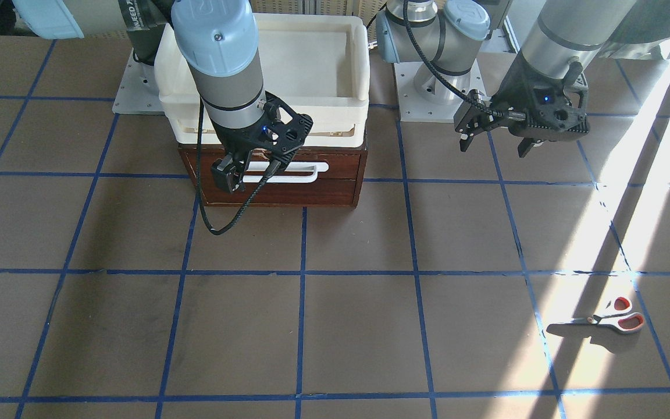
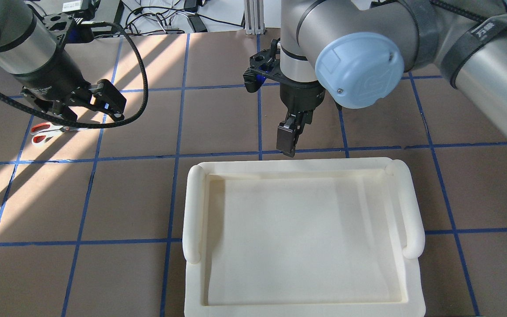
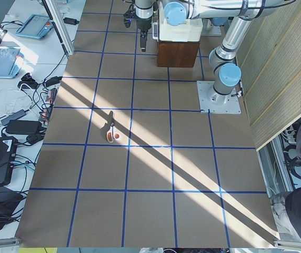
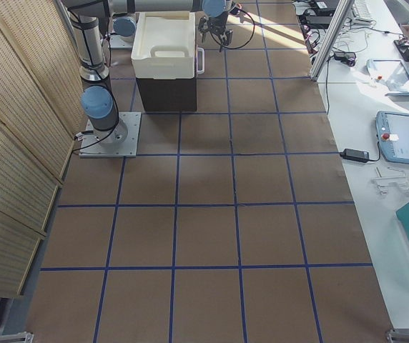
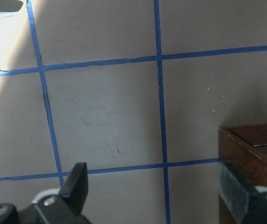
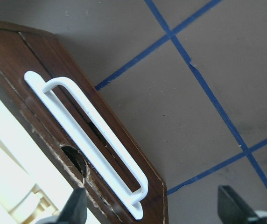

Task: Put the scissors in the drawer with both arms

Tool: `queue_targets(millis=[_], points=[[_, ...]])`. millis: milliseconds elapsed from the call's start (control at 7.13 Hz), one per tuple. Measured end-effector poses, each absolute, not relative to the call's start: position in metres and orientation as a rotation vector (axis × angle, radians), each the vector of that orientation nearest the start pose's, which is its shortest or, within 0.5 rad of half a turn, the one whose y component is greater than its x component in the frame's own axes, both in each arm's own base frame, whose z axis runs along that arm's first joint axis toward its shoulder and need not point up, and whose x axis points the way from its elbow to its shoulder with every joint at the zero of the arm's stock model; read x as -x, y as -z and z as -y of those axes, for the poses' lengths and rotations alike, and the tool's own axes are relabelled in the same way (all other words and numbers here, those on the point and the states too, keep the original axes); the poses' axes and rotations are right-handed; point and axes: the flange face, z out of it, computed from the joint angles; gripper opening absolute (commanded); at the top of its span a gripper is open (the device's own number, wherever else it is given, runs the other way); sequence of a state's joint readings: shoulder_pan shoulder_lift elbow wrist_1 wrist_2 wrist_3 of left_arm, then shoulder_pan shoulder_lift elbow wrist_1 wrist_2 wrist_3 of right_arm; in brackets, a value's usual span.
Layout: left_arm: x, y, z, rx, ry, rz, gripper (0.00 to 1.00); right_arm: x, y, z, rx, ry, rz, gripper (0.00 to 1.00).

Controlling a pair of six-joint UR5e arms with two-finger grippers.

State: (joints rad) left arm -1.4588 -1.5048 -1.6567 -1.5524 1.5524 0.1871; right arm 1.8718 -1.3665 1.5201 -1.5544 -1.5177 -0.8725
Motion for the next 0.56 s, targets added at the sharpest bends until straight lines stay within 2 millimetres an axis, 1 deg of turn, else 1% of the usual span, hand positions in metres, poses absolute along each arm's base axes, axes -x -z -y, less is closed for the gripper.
queue_targets(millis=[280, 561], points=[[0.082, -0.479, 0.476, -0.119, 0.002, -3.158, 1.00, -0.306, -0.379, 0.500, 1.872, -0.233, -2.348, 1.00], [0.082, -0.479, 0.476, -0.119, 0.002, -3.158, 1.00, -0.310, -0.354, 0.509, 1.991, -0.267, -2.213, 1.00]])
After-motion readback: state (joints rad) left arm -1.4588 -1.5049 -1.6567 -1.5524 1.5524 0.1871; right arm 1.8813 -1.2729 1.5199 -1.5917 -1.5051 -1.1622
